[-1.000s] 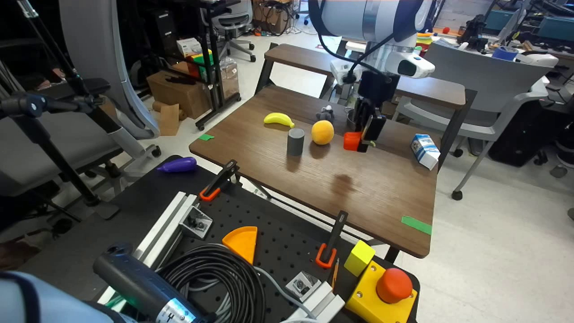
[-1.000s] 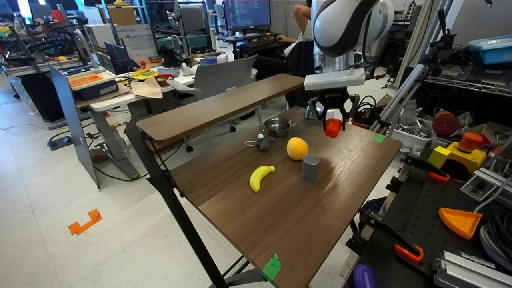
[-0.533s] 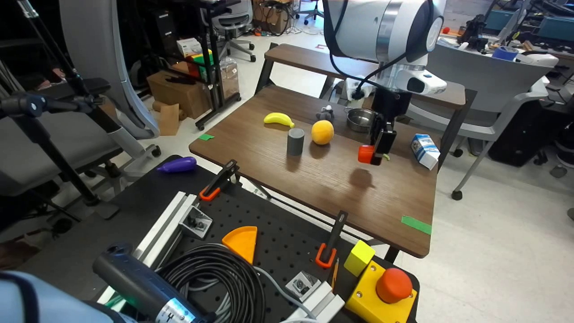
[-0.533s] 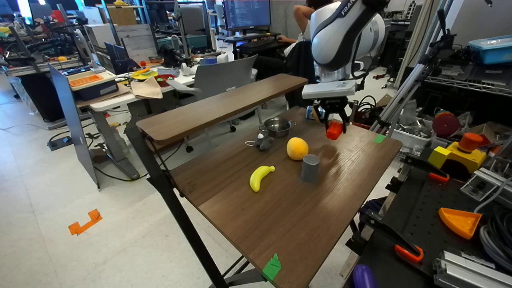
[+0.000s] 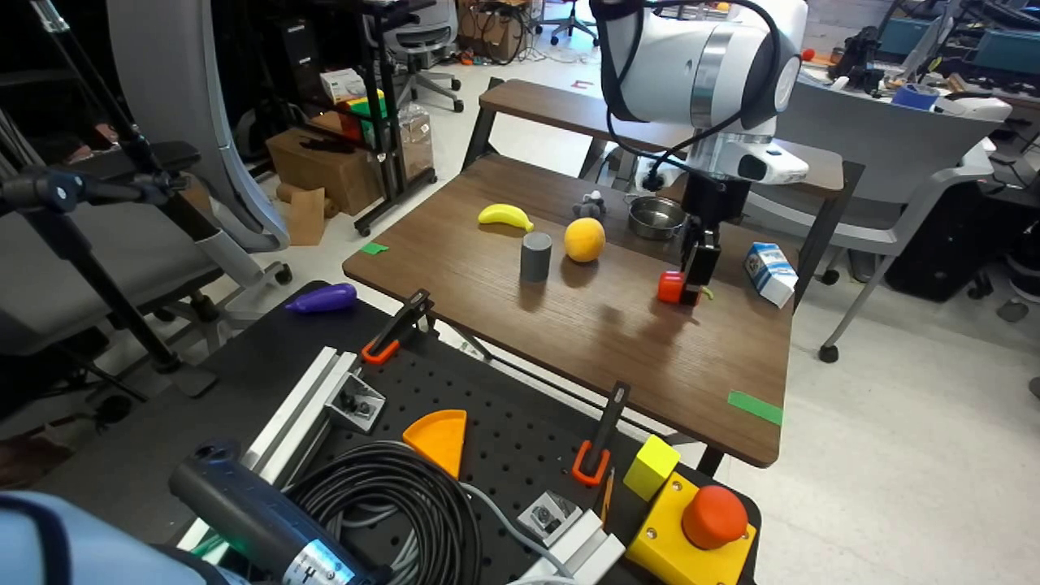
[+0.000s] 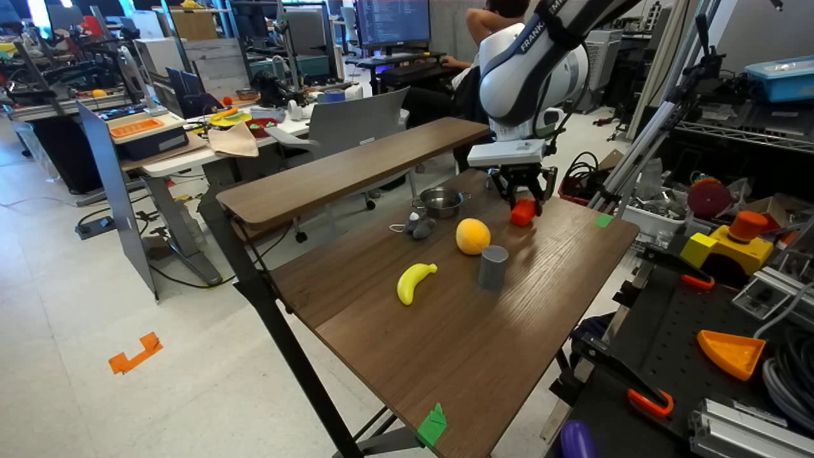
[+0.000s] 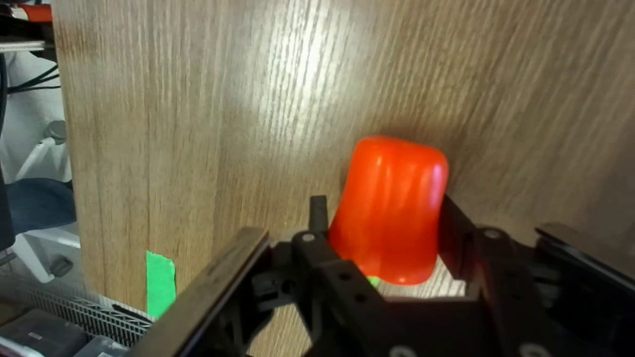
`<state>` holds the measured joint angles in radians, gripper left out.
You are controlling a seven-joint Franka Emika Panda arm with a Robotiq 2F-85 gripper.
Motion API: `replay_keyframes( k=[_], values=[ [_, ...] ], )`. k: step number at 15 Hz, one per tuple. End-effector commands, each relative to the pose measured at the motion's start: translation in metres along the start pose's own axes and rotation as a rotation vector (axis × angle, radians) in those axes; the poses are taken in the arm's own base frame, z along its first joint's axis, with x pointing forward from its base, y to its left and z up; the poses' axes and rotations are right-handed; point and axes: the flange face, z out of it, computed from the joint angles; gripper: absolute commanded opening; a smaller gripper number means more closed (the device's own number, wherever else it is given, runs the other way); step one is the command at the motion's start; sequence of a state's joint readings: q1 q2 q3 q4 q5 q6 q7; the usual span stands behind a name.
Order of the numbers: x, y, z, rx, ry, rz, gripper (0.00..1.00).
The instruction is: Remove the pepper from the silver pot.
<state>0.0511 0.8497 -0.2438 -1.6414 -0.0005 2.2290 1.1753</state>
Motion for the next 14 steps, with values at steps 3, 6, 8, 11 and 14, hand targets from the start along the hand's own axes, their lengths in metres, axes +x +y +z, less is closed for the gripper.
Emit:
replay_keyframes(
  k=[3,6,8,11,14],
  values=[
    [0.003,-0.011,-0.006,-0.028,-0.017,0.028,0.84],
    [0.001,-0.009,-0.013,-0.022,-0.022,0.014,1.0],
    [-0.001,-0.007,-0.018,-0.013,-0.022,0.004,1.0],
    [-0.005,-0.002,-0.029,0.009,-0.022,-0.019,1.0],
    [-0.009,0.004,-0.048,0.031,-0.026,-0.049,1.0]
  ],
)
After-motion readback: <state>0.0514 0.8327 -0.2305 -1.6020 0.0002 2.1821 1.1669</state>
